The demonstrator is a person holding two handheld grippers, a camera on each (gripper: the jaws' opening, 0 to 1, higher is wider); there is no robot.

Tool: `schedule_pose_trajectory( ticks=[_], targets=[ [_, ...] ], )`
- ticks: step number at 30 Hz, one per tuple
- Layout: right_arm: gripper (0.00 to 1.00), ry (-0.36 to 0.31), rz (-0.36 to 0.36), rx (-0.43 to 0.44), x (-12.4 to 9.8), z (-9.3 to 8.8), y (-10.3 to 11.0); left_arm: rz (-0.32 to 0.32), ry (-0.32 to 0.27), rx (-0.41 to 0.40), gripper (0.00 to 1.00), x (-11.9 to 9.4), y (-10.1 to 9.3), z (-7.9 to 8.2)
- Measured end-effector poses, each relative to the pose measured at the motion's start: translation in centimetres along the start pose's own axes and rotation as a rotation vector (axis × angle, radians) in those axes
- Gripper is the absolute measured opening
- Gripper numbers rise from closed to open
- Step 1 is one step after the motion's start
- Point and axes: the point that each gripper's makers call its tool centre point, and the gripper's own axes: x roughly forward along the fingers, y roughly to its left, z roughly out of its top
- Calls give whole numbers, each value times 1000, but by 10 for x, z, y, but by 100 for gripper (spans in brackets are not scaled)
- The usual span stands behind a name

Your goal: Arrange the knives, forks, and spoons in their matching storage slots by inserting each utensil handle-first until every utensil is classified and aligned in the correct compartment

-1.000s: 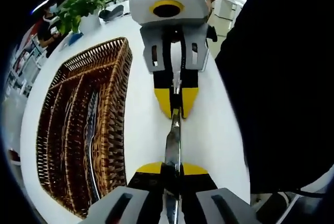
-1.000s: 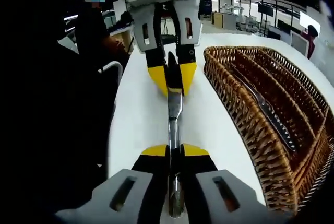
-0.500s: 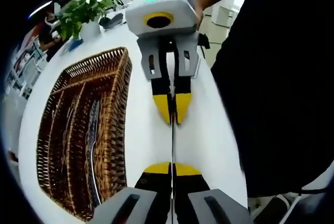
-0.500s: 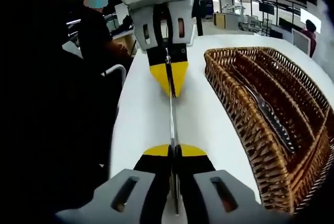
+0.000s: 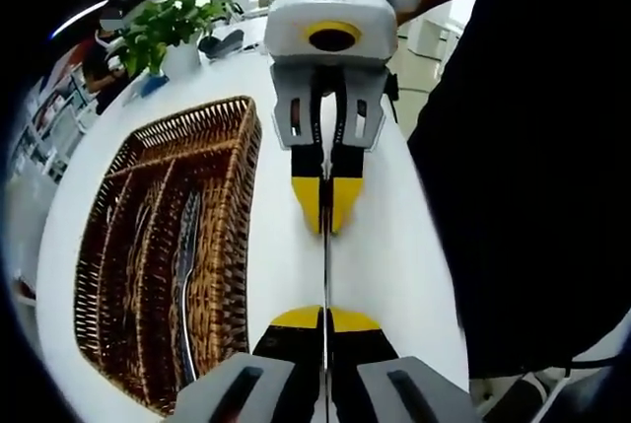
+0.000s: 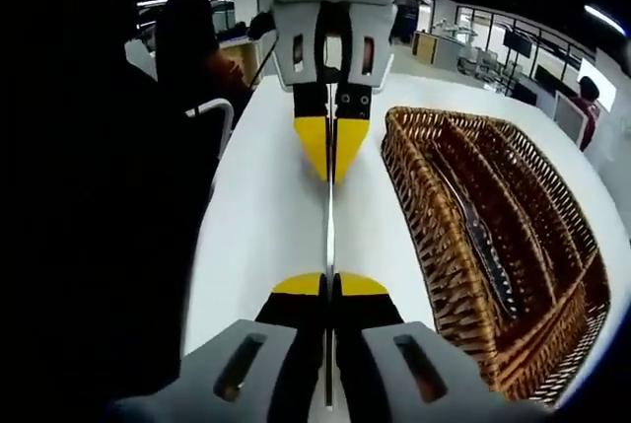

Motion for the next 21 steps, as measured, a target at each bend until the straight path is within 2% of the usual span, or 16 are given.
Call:
schedule_pose_trajectory(
  ticks=[4, 7, 12, 17, 20, 21],
  targets=[
    [0, 11, -12, -28, -4, 2, -3, 14, -1, -2, 0, 0, 2, 2],
    [0, 2, -26, -37, -7, 9, -6, 29, -10, -14, 11, -1, 4, 4],
    [0, 10, -31, -46, -8, 11, -11, 56, -16, -28, 12, -2, 10, 6],
    [0, 26, -36, -52, -12, 10, -12, 88, -27, -40, 19, -8, 16, 6],
    [0, 35, -46, -54, -18, 10, -16, 87, -35, -103, 25, -14, 16, 5],
    [0, 36, -54, -52, -21, 11, -17, 119, -48, -136, 29, -18, 20, 5]
  ],
)
